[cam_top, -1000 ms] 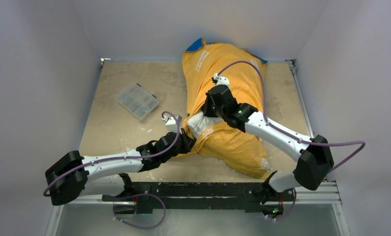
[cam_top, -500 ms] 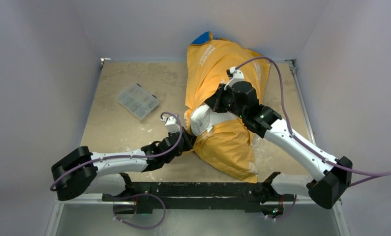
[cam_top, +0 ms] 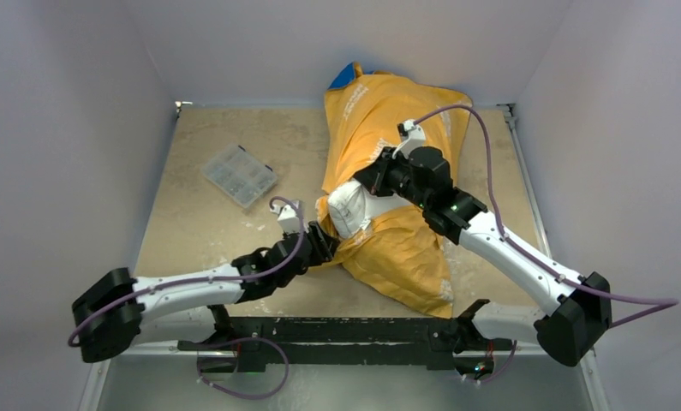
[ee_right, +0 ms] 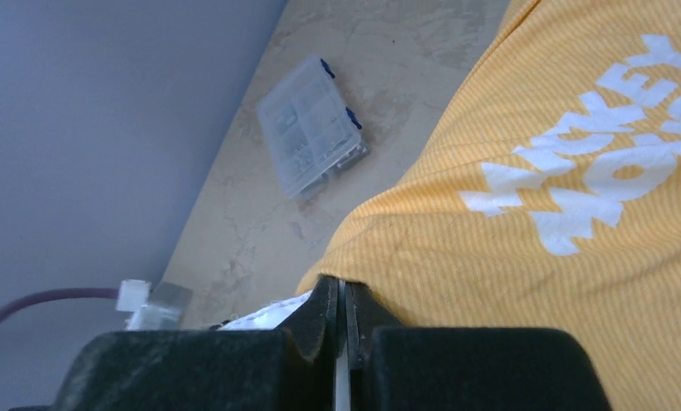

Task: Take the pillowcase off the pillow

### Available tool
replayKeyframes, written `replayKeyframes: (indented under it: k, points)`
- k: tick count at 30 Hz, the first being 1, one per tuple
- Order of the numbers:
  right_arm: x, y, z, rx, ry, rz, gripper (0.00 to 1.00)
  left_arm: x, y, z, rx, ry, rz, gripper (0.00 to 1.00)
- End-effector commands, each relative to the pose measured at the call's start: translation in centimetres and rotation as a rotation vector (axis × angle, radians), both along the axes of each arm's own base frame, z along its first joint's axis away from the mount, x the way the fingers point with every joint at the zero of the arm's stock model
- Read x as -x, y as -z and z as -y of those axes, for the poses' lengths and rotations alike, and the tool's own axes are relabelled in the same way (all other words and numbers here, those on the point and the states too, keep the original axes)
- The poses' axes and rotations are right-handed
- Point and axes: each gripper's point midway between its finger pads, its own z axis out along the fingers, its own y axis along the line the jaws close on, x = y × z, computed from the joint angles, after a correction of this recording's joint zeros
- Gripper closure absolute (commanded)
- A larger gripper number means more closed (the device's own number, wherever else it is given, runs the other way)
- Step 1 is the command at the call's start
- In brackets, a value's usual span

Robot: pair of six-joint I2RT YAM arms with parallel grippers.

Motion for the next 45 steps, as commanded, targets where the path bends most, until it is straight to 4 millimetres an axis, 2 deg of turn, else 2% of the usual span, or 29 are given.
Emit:
replayKeyframes:
  k: [1, 4, 6, 10, 15, 17, 19, 22, 25, 29, 30, 31, 34, 36, 39, 43, 45]
  points:
    - [-0.5, -11.3, 0.5, -0.282, 0.019, 0.326, 1.0, 1.7, -3.1, -2.1, -0.114, 0.084, 0.04, 0.51]
    - [-0.5, -10.3, 0.3, -0.281, 0.006, 0.317, 1.0, 1.7, -7.0, -2.0, -0.073, 0.103, 0.091, 0.48]
    - [-0.5, -9.6, 0.1, -0.278, -0.003, 0.309, 1.0, 2.0, -8.7, -1.6, -0.04, 0.128, 0.104, 0.48]
    - [-0.6, -8.2, -0.4, -0.271, -0.018, 0.288, 1.0, 2.6, -11.6, -0.6, 0.052, 0.176, 0.127, 0.48]
    - [-0.2, -6.1, -1.1, -0.268, -0.06, 0.26, 1.0, 2.3, -14.2, 0.0, 0.109, 0.166, 0.16, 0.48]
    - [0.0, -5.4, -1.2, -0.268, -0.073, 0.251, 1.0, 1.3, -14.5, -0.3, 0.113, 0.111, 0.18, 0.47]
    - [0.3, -4.9, -1.4, -0.281, -0.088, 0.247, 1.0, 0.2, -13.9, -0.4, 0.118, 0.038, 0.175, 0.46]
    - [0.8, -4.4, -2.0, -0.301, -0.136, 0.251, 1.0, -1.0, -14.4, 1.0, 0.151, 0.016, 0.203, 0.45]
    - [1.2, -3.9, -2.4, -0.305, -0.164, 0.244, 1.0, -2.3, -13.7, 1.4, 0.113, -0.029, 0.215, 0.42]
    - [1.6, -4.2, -2.6, -0.31, -0.189, 0.265, 1.0, -3.2, -13.6, 2.5, 0.096, -0.03, 0.222, 0.41]
    - [1.6, -4.4, -2.6, -0.312, -0.195, 0.271, 1.0, -3.3, -13.5, 2.9, 0.1, -0.023, 0.225, 0.44]
    - [1.6, -4.4, -2.7, -0.311, -0.198, 0.27, 1.0, -3.4, -13.5, 3.2, 0.101, -0.014, 0.229, 0.53]
    - [1.5, -4.2, -2.4, -0.296, -0.182, 0.261, 1.0, -3.9, -13.3, 3.4, 0.074, -0.006, 0.233, 0.98]
    - [1.6, -4.3, -1.9, -0.273, -0.163, 0.27, 1.0, -4.3, -13.3, 3.0, 0.057, -0.011, 0.231, 1.0]
    - [2.6, -4.4, -0.8, -0.256, -0.156, 0.284, 0.86, -5.2, -13.6, 1.9, 0.039, -0.027, 0.24, 1.0]
    - [4.2, -5.4, 0.4, -0.246, -0.161, 0.324, 0.56, -6.5, -13.8, 0.6, 0.012, -0.02, 0.233, 1.0]
    - [4.8, -5.5, 0.8, -0.224, -0.174, 0.343, 0.45, -7.1, -13.8, 0.1, 0.006, -0.017, 0.229, 1.0]
